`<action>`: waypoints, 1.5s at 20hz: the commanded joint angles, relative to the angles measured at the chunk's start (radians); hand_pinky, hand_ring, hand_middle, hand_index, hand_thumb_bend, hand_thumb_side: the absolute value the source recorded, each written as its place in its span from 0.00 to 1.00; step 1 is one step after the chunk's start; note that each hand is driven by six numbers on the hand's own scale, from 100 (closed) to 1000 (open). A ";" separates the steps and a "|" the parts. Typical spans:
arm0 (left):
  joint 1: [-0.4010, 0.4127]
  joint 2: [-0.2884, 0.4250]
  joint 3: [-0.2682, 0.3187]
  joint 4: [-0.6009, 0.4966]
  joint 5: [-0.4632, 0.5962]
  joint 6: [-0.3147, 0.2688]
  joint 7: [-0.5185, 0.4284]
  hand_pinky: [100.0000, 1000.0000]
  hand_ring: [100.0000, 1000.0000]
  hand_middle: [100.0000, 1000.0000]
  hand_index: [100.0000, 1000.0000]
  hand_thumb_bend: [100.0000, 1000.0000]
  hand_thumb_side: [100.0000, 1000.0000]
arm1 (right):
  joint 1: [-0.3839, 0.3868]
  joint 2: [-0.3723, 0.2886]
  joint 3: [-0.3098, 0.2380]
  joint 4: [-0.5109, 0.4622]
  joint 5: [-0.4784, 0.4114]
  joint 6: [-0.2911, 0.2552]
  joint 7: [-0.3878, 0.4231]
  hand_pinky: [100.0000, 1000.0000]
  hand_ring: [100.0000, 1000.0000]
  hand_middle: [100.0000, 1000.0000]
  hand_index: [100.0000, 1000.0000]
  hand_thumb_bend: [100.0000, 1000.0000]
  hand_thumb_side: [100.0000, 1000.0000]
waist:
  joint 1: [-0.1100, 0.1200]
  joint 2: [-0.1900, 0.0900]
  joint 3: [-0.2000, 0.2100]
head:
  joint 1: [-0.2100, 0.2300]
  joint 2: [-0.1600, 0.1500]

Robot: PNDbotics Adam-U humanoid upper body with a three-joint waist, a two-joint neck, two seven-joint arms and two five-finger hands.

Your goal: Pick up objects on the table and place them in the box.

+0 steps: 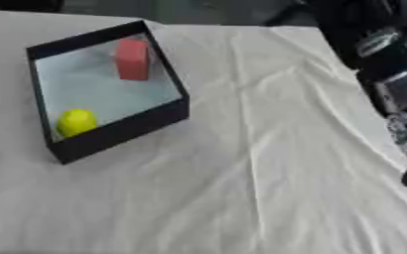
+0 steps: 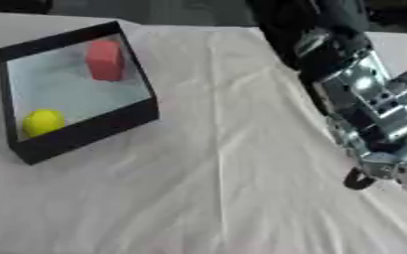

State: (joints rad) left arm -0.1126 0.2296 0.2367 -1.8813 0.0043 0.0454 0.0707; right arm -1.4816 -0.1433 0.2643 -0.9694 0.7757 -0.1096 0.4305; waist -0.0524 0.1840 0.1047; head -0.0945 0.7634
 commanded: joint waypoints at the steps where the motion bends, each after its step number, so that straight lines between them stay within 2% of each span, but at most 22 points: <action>1: -0.009 0.021 -0.004 -0.019 0.005 0.000 -0.006 0.87 0.72 0.75 0.77 0.06 0.86 | -0.028 0.069 0.006 -0.023 -0.003 0.014 0.006 0.78 0.54 0.32 0.52 0.34 0.00 | 0.007 -0.026 0.007 | -0.013 0.007; 4: -0.012 0.017 -0.006 -0.019 0.008 0.001 -0.008 0.87 0.72 0.75 0.77 0.06 0.86 | -0.016 0.128 0.016 -0.012 0.013 0.016 0.012 0.77 0.54 0.32 0.52 0.34 0.00 | 0.007 -0.025 0.019 | -0.023 0.007; 7: -0.013 0.015 -0.005 -0.019 0.008 0.001 -0.008 0.87 0.72 0.75 0.77 0.06 0.86 | -0.002 0.157 0.024 0.012 0.036 0.010 0.017 0.77 0.54 0.32 0.52 0.34 0.00 | 0.004 -0.022 0.029 | -0.030 0.007; 13: -0.014 0.009 -0.002 -0.019 0.007 0.003 -0.006 0.87 0.72 0.75 0.77 0.06 0.86 | 0.035 0.160 0.028 0.070 0.052 -0.010 0.030 0.77 0.53 0.32 0.52 0.34 0.00 | 0.002 -0.013 0.036 | -0.025 0.007; 23: -0.009 0.004 0.001 -0.017 0.004 0.003 -0.002 0.87 0.72 0.75 0.77 0.06 0.87 | 0.074 0.144 0.021 0.143 0.097 -0.043 0.042 0.77 0.54 0.32 0.52 0.32 0.00 | 0.010 -0.002 0.027 | -0.011 0.007; 30: -0.013 -0.004 -0.003 -0.016 0.004 0.002 -0.005 0.87 0.72 0.75 0.76 0.06 0.87 | 0.105 0.195 0.023 0.243 0.154 -0.082 0.030 0.77 0.54 0.33 0.52 0.31 0.01 | 0.016 0.011 0.031 | -0.012 0.007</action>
State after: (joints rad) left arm -0.1159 0.2181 0.2313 -1.8813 0.0083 0.0489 0.0671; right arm -1.3569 0.0454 0.2931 -0.7313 0.9151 -0.1845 0.4676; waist -0.0450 0.2087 0.1331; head -0.1074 0.7672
